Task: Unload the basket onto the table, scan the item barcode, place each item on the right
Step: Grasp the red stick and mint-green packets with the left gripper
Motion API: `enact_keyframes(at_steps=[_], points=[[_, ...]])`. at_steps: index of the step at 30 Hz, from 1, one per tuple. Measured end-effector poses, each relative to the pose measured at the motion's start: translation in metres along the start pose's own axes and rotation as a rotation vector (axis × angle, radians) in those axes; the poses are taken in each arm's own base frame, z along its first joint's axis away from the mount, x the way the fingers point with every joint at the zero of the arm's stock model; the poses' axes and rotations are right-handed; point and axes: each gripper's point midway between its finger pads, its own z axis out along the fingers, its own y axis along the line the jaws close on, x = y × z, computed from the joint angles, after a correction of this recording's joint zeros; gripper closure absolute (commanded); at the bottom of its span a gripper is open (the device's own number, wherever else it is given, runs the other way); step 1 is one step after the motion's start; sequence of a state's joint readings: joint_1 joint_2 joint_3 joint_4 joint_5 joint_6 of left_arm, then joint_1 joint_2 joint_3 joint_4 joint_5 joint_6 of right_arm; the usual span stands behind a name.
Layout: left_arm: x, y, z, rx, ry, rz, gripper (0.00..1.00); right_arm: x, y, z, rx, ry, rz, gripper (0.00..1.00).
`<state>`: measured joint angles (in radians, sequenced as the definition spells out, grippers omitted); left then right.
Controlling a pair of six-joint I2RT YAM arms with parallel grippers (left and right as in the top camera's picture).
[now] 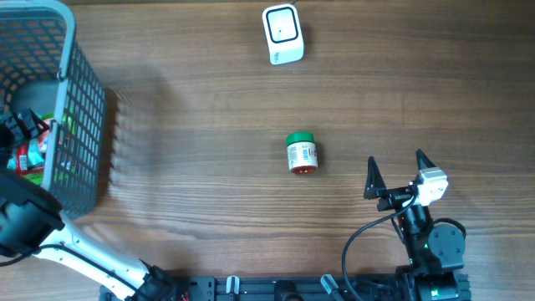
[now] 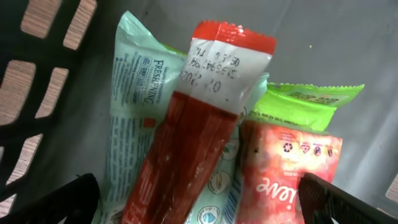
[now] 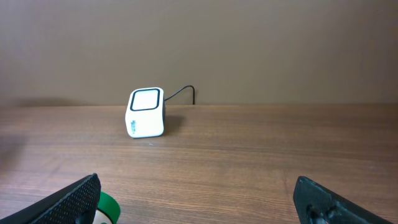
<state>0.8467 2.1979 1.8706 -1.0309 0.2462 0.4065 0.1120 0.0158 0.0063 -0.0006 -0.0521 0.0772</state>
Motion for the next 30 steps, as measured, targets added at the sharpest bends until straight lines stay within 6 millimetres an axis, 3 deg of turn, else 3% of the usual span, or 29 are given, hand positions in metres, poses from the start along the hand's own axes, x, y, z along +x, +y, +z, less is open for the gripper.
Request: enact_keyframes(at_steps=[6, 11, 23, 25, 26, 30], points=[[-0.002, 0.001, 0.003, 0.027, -0.015, -0.009, 0.00, 0.000, 0.000, 0.000, 0.000, 0.000, 0.000, 0.00], [0.010, 0.003, 0.025, 0.092, 0.027, -0.044, 0.00, 0.000, 0.000, 0.000, 0.000, 0.000, 0.000, 0.00], [0.011, -0.003, 0.030, 0.131, 0.016, -0.049, 0.00, 0.000, 0.000, 0.000, 0.000, 0.000, 0.000, 0.00], [0.011, -0.003, 0.031, 0.136, -0.001, -0.047, 0.09, 0.000, 0.000, 0.000, 0.000, 0.000, 0.000, 0.00], [0.012, -0.003, 0.031, 0.139, -0.012, -0.044, 0.19, 0.000, 0.000, 0.000, 0.000, 0.000, 0.000, 0.00], [0.013, -0.006, 0.033, 0.177, -0.028, -0.053, 0.73, 0.000, 0.000, 0.000, 0.000, 0.000, 0.000, 0.00]])
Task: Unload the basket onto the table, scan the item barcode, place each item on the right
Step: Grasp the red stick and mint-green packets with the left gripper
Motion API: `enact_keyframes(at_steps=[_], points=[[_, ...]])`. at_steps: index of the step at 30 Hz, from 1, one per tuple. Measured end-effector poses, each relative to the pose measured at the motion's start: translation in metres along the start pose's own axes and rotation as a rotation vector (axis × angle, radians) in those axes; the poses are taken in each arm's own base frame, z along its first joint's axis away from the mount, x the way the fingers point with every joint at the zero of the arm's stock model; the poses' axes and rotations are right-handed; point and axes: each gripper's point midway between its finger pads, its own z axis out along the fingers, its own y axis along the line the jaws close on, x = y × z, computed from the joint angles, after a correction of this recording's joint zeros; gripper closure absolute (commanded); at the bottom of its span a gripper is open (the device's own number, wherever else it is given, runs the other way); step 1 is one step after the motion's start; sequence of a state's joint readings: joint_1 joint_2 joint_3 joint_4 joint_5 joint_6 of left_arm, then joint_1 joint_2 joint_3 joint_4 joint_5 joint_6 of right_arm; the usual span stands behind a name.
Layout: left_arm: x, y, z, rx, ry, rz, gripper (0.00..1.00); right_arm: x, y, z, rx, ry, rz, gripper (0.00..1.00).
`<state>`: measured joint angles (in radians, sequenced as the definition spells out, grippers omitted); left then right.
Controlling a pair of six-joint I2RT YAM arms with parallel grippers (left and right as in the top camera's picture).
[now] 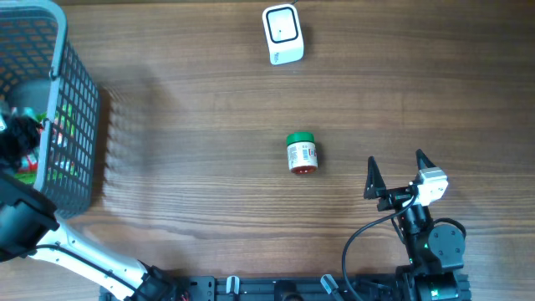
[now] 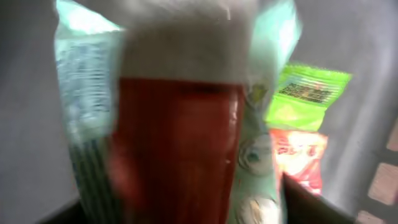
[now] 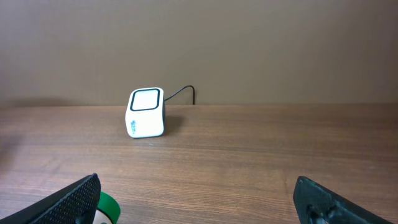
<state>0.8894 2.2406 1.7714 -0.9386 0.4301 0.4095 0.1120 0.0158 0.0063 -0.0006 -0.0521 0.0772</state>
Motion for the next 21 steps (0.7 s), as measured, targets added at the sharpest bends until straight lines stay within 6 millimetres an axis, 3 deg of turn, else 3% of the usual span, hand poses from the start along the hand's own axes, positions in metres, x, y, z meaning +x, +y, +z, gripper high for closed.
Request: enact_keyframes(at_steps=[1, 2, 3, 5, 6, 16, 21], points=[[0.001, -0.004, 0.001, 0.022, -0.001, -0.007, 0.73, 0.000, 0.000, 0.000, 0.000, 0.000, 0.000, 0.00], [0.001, -0.007, 0.001, 0.040, -0.004, -0.011, 0.64, 0.000, 0.000, 0.000, 0.000, 0.000, 0.000, 0.00], [0.000, -0.009, 0.000, 0.051, -0.007, -0.008, 0.64, 0.000, 0.000, 0.000, 0.000, 0.000, 0.000, 0.00], [0.000, -0.010, 0.001, 0.058, -0.010, -0.010, 0.92, 0.000, 0.000, 0.000, 0.000, 0.000, 0.000, 0.00], [0.000, -0.010, 0.001, 0.063, -0.010, -0.010, 0.95, 0.000, 0.000, 0.000, 0.000, 0.000, 0.000, 0.00], [-0.003, -0.013, -0.003, 0.076, -0.010, -0.085, 0.96, 0.000, 0.000, 0.000, 0.000, 0.000, 0.000, 0.00], [-0.023, -0.008, -0.022, 0.004, -0.040, -0.208, 0.96, 0.000, 0.000, 0.000, 0.000, 0.000, 0.000, 0.00]])
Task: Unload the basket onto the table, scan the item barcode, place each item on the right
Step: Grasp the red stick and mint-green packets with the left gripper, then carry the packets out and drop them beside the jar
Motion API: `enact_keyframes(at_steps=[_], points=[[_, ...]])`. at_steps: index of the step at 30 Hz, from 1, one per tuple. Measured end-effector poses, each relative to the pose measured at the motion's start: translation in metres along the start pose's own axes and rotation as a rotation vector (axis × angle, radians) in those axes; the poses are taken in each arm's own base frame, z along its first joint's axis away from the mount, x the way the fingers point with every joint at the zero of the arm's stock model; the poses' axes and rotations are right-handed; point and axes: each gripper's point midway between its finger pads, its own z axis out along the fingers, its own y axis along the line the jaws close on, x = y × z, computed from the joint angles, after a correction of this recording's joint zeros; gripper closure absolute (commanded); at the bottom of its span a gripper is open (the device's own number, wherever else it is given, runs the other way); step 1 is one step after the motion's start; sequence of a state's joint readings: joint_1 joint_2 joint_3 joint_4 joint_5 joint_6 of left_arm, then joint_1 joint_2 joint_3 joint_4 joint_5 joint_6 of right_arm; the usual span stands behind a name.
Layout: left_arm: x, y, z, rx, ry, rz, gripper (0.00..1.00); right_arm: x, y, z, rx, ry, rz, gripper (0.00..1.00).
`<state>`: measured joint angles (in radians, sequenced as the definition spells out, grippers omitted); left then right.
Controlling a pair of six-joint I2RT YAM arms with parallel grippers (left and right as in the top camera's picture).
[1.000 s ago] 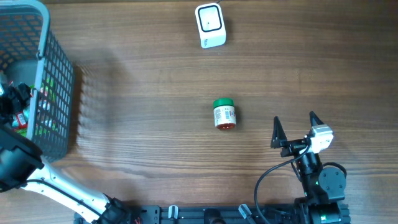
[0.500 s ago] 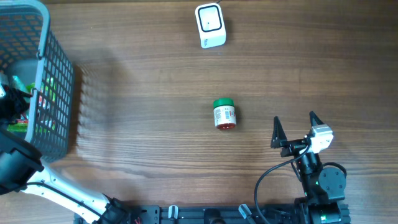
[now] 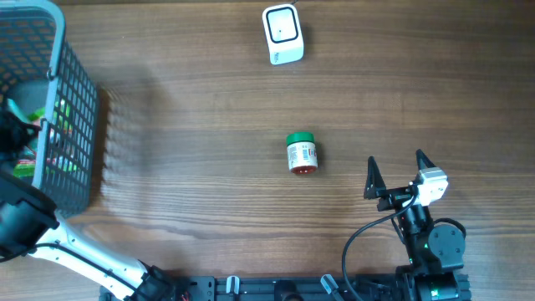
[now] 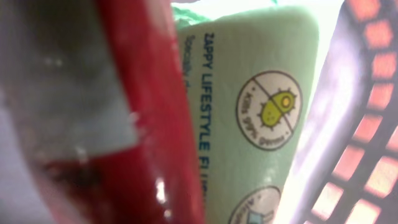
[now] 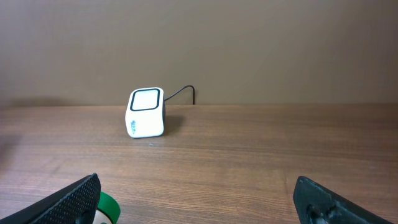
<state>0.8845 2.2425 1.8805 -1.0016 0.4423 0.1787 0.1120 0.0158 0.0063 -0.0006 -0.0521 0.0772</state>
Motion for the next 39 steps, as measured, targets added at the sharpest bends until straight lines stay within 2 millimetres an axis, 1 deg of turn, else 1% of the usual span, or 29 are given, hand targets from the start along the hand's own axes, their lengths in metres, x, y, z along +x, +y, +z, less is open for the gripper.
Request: enact_keyframes(at_steps=[1, 2, 3, 6, 8, 10, 11, 12, 14, 15, 17, 18, 19, 20, 21, 22, 23, 24, 25, 28, 29, 30, 31, 33, 34, 35, 37, 38, 39], points=[[-0.006, -0.001, -0.007, -0.010, -0.023, -0.018, 0.96, 0.000, 0.000, 0.000, 0.000, 0.000, 0.000, 0.00], [-0.016, -0.005, -0.020, -0.021, -0.067, -0.040, 0.96, 0.000, 0.000, 0.000, 0.000, 0.000, 0.000, 0.00], [-0.027, -0.013, -0.043, -0.029, -0.127, -0.056, 0.96, 0.000, 0.000, 0.000, 0.000, 0.000, 0.000, 0.00], [-0.046, -0.039, -0.107, -0.032, -0.281, -0.066, 0.96, 0.000, 0.000, 0.000, 0.000, 0.000, 0.000, 0.00], [-0.052, -0.065, -0.162, -0.023, -0.402, -0.056, 0.96, 0.000, 0.000, 0.000, 0.000, 0.000, 0.000, 0.00], [-0.051, -0.087, -0.203, -0.013, -0.489, -0.038, 0.96, 0.000, 0.000, 0.000, 0.000, 0.000, 0.000, 0.00], [-0.049, -0.097, -0.219, -0.005, -0.520, -0.029, 0.96, 0.000, 0.000, 0.000, 0.000, 0.000, 0.000, 0.00], [-0.044, -0.113, -0.238, 0.011, -0.560, -0.017, 0.96, 0.000, 0.000, 0.000, 0.000, 0.000, 0.000, 0.00], [-0.030, -0.149, -0.264, 0.058, -0.602, 0.012, 0.96, 0.000, 0.000, 0.000, 0.000, 0.000, 0.000, 0.00], [-0.022, -0.168, -0.271, 0.082, -0.607, 0.034, 0.96, 0.000, 0.000, 0.000, 0.000, 0.000, 0.000, 0.00], [0.007, -0.221, -0.283, 0.154, -0.598, 0.116, 0.96, 0.000, 0.000, 0.000, 0.000, 0.000, 0.000, 0.00], [0.020, -0.238, -0.286, 0.177, -0.584, 0.145, 0.96, 0.000, 0.000, 0.000, 0.000, 0.000, 0.000, 0.00], [0.044, -0.264, -0.286, 0.207, -0.545, 0.190, 0.96, 0.000, 0.000, 0.000, 0.000, 0.000, 0.000, 0.00], [0.063, -0.279, -0.284, 0.222, -0.505, 0.219, 0.96, 0.000, 0.000, 0.000, 0.000, 0.000, 0.000, 0.00], [0.102, -0.305, -0.275, 0.235, -0.410, 0.281, 0.96, 0.000, 0.000, 0.000, 0.000, 0.000, 0.000, 0.00], [0.128, -0.321, -0.267, 0.239, -0.343, 0.331, 0.96, 0.000, 0.000, 0.000, 0.000, 0.000, 0.000, 0.00], [0.144, -0.329, -0.260, 0.234, -0.299, 0.366, 0.96, 0.000, 0.000, 0.000, 0.000, 0.001, 0.000, 0.00], [0.171, -0.341, -0.244, 0.217, -0.220, 0.426, 0.96, 0.000, 0.000, 0.000, 0.000, 0.002, 0.000, 0.00], [0.186, -0.348, -0.231, 0.212, -0.169, 0.463, 0.96, 0.000, 0.000, 0.000, 0.000, 0.002, 0.000, 0.00], [0.242, -0.362, -0.153, 0.140, 0.039, 0.568, 0.96, 0.000, 0.000, 0.000, 0.000, 0.002, 0.000, 0.00], [0.263, -0.361, -0.116, 0.103, 0.118, 0.585, 0.96, 0.001, 0.000, 0.000, 0.000, 0.002, 0.000, 0.00], [0.277, -0.359, -0.091, 0.077, 0.161, 0.590, 0.96, 0.001, 0.000, 0.000, 0.000, 0.002, 0.000, 0.00], [0.296, -0.354, -0.061, 0.047, 0.215, 0.597, 0.96, 0.000, 0.000, 0.000, 0.000, 0.002, 0.000, 0.00], [0.341, -0.337, -0.004, -0.005, 0.307, 0.596, 0.96, 0.000, 0.000, 0.000, 0.000, 0.002, 0.000, 0.00], [0.358, -0.333, 0.013, -0.008, 0.330, 0.597, 0.95, 0.000, 0.000, 0.000, 0.000, 0.001, 0.000, 0.00], [0.371, -0.330, 0.027, -0.007, 0.343, 0.593, 0.79, 0.001, 0.000, 0.000, 0.000, 0.003, 0.000, 0.00], [0.396, -0.325, 0.045, -0.002, 0.361, 0.588, 0.43, 0.001, 0.000, 0.000, 0.000, 0.003, 0.000, 0.00], [0.403, -0.323, 0.049, -0.003, 0.372, 0.595, 0.14, 0.001, 0.000, 0.000, 0.000, 0.003, 0.000, 0.00], [0.412, -0.321, 0.053, -0.005, 0.382, 0.601, 0.02, 0.001, 0.000, 0.000, 0.000, 0.003, 0.000, 0.00]])
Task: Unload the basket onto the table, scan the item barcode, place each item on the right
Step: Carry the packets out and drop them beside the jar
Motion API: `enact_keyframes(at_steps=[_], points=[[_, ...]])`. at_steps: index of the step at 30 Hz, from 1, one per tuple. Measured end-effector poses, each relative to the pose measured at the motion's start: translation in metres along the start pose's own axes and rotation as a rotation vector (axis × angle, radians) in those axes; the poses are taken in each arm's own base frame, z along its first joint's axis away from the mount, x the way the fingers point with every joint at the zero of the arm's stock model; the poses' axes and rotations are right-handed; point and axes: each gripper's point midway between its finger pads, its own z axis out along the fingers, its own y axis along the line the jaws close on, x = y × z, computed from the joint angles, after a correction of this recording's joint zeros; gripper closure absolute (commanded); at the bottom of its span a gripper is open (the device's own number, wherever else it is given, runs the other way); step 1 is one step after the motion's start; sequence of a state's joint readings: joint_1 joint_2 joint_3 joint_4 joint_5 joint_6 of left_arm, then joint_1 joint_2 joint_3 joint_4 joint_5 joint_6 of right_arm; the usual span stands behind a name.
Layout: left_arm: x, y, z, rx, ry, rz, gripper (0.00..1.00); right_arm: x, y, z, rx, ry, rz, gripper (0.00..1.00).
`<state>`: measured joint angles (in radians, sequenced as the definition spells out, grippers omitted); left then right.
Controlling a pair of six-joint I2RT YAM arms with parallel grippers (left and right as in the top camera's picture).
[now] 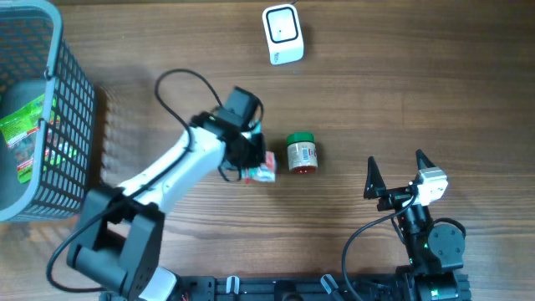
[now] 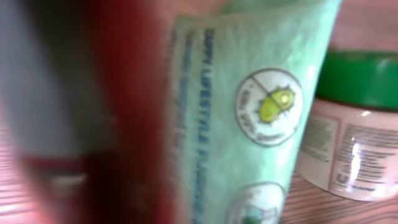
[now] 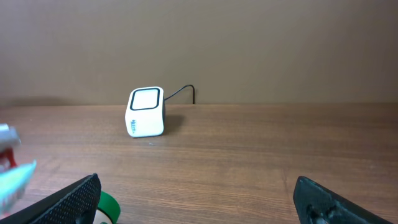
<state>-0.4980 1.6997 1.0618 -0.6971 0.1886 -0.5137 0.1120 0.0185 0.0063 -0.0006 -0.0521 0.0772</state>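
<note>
My left gripper (image 1: 249, 160) is over the middle of the table, shut on a red packet (image 2: 112, 124) and a mint-green packet (image 2: 249, 112) that fill the left wrist view and hide its fingers. The packets (image 1: 260, 172) hang just left of a small jar with a green lid (image 1: 301, 154), almost touching it. The white barcode scanner (image 1: 282, 34) stands at the far edge, its window up. My right gripper (image 1: 394, 176) rests open near the front right, pointing at the scanner (image 3: 147, 112).
A grey mesh basket (image 1: 77, 125) stands at the far left with green and red packets (image 1: 23, 127) inside. The scanner's cable (image 3: 185, 92) runs off behind it. The left arm (image 1: 175, 171) stretches across the table's left half.
My left gripper was down in the basket, close against the red and mint packets. Now it is at the table's middle beside the jar with both packets in its grip. The right arm is unmoved.
My left gripper first hovered open above the packets in the basket, then sat lower over the red one, then pressed close against it and the mint packet. Now both packets are out of the basket, next to the jar. The right gripper stayed open throughout.
</note>
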Motion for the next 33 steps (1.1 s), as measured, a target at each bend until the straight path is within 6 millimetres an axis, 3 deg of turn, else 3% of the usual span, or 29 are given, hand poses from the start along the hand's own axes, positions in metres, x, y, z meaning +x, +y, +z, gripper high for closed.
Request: enact_keyframes(at_steps=[5, 10, 13, 20, 22, 24, 27, 29, 31, 33], points=[[-0.003, -0.009, 0.006, 0.024, -0.024, -0.008, 0.00, 0.000, 0.000, 0.000, 0.000, 0.000, 0.000, 0.00], [0.002, -0.001, 0.005, -0.020, -0.007, -0.013, 0.00, 0.000, 0.000, 0.000, 0.000, 0.000, 0.000, 0.00], [0.004, 0.010, -0.005, -0.137, -0.014, 0.002, 0.00, 0.000, 0.000, 0.000, 0.000, 0.000, 0.000, 0.01], [-0.009, -0.010, -0.026, -0.176, -0.071, 0.105, 0.00, 0.000, 0.000, 0.000, 0.000, 0.000, 0.000, 0.00], [-0.019, -0.010, -0.053, -0.216, -0.081, 0.126, 0.00, 0.000, 0.000, 0.000, 0.000, 0.001, 0.000, 0.00], [-0.046, -0.010, -0.094, -0.254, -0.142, 0.124, 0.00, 0.001, 0.000, 0.000, 0.000, 0.003, 0.000, 0.00], [-0.114, 0.010, -0.194, -0.296, -0.388, 0.026, 0.00, 0.001, 0.000, 0.000, 0.000, 0.003, 0.000, 0.00], [-0.150, 0.043, -0.261, -0.321, -0.559, -0.087, 0.00, 0.001, 0.000, 0.000, 0.000, 0.004, 0.000, 0.00], [-0.175, 0.106, -0.335, -0.377, -0.740, -0.256, 0.00, 0.001, 0.000, 0.000, 0.000, 0.004, 0.000, 0.00], [-0.178, 0.151, -0.371, -0.428, -0.826, -0.355, 0.00, 0.001, 0.000, 0.000, 0.000, 0.004, 0.000, 0.00]])
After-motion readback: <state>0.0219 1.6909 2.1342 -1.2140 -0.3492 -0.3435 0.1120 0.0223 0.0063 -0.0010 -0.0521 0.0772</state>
